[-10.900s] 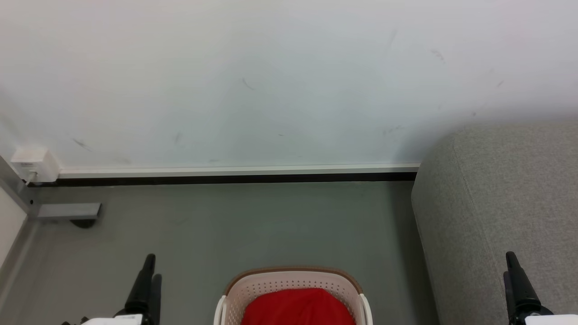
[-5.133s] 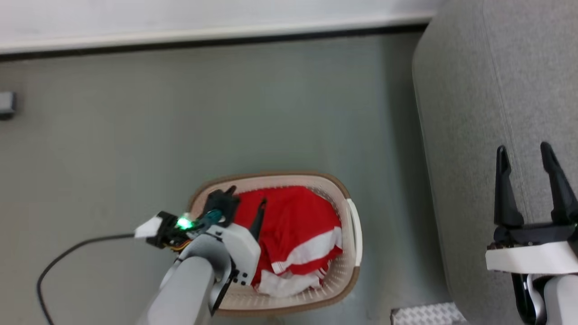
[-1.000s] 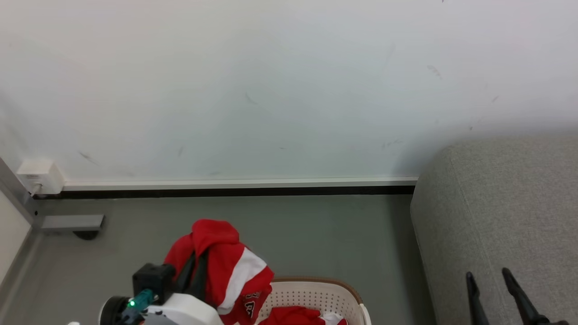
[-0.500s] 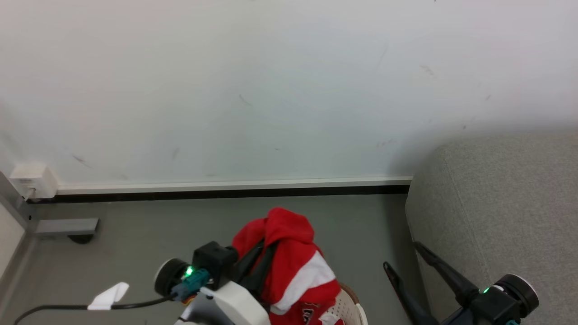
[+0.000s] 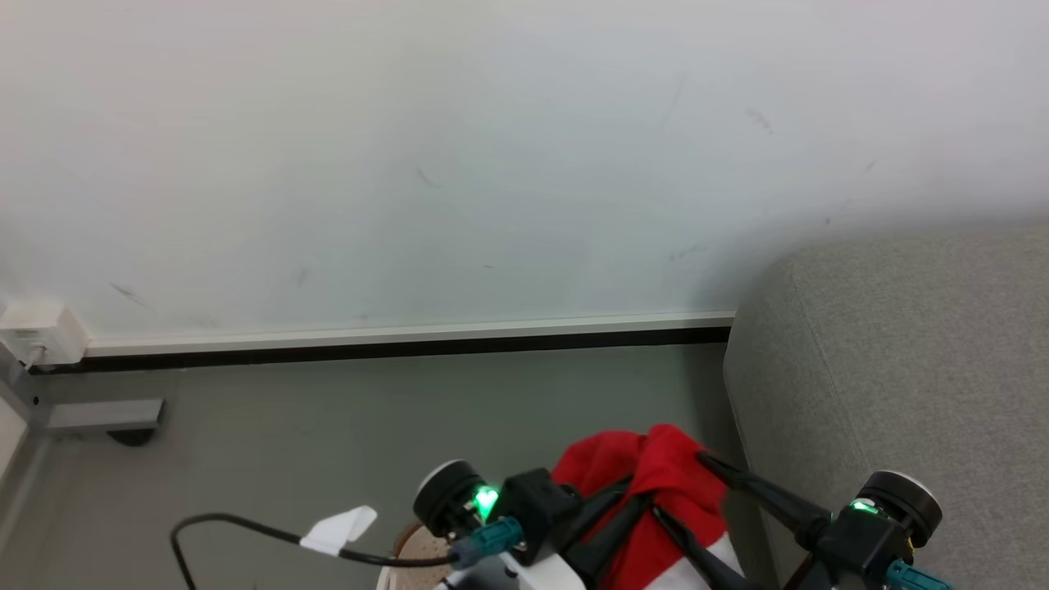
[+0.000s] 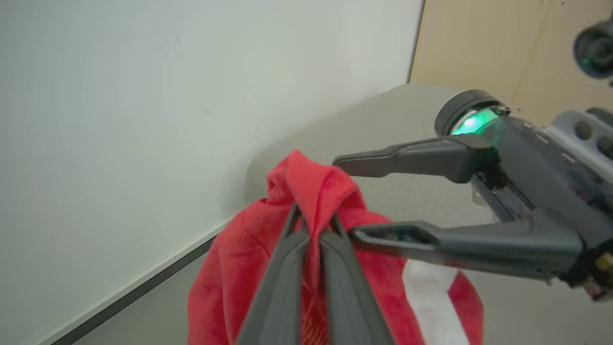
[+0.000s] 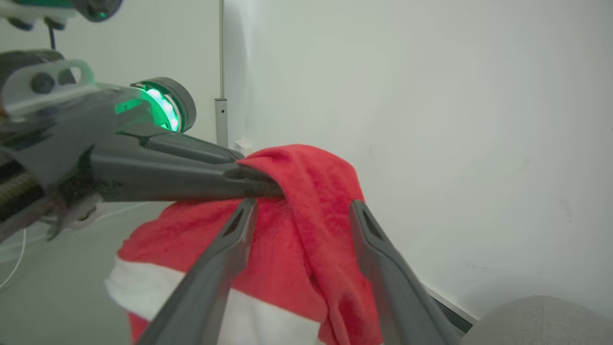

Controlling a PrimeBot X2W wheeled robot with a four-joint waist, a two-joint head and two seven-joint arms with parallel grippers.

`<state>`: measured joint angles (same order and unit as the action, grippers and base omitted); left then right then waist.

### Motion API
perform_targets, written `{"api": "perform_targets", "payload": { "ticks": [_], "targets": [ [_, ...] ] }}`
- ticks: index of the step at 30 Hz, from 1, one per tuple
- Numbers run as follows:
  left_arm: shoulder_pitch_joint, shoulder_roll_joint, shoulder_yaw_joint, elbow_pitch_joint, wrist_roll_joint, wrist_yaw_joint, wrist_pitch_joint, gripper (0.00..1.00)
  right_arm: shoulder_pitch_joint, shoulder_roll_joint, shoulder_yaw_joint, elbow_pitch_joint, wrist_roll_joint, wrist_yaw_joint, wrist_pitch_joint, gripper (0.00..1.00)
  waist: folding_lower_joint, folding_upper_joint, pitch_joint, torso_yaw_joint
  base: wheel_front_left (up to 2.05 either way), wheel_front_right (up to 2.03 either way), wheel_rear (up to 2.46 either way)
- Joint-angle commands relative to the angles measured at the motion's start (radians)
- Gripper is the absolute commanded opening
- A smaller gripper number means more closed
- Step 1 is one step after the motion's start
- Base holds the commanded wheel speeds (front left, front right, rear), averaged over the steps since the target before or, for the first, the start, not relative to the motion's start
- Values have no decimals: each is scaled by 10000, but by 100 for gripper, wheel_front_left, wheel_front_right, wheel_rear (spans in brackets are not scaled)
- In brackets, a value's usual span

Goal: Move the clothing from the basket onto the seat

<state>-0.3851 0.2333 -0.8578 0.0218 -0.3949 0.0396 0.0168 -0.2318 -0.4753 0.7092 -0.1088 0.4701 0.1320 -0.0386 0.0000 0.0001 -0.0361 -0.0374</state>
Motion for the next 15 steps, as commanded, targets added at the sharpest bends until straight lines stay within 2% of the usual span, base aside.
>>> {"api": "perform_targets", "payload": {
  "ticks": [1,4,12,13,14,15],
  "targets": [
    [-107,-80,-95,-110,91,-67,20,0,-138,-157,33,-28,60,-25,43,100,0,-1,15,2,0,0,0],
    [-63,-244,-252,-305,-84,-202,50,0,-77,-217,138,1,97,-25,105,100,0,-1,15,-20,0,0,0],
    [55,-171,-431,-791,-405,-403,314,0,-17,-462,453,15,309,-25,446,100,0,-1,-10,-59,0,0,0],
    [66,-166,-432,-830,-425,-407,334,0,-23,-471,465,12,354,-25,463,64,0,-1,-13,-63,0,0,0],
    [74,-156,-436,-857,-445,-402,342,0,-21,-474,479,16,403,-25,485,16,0,-1,-12,-67,0,0,0],
    [77,-150,-445,-875,-467,-402,367,0,-22,-478,501,6,472,-25,487,0,0,-1,-6,-67,0,0,0]
  ]
}}
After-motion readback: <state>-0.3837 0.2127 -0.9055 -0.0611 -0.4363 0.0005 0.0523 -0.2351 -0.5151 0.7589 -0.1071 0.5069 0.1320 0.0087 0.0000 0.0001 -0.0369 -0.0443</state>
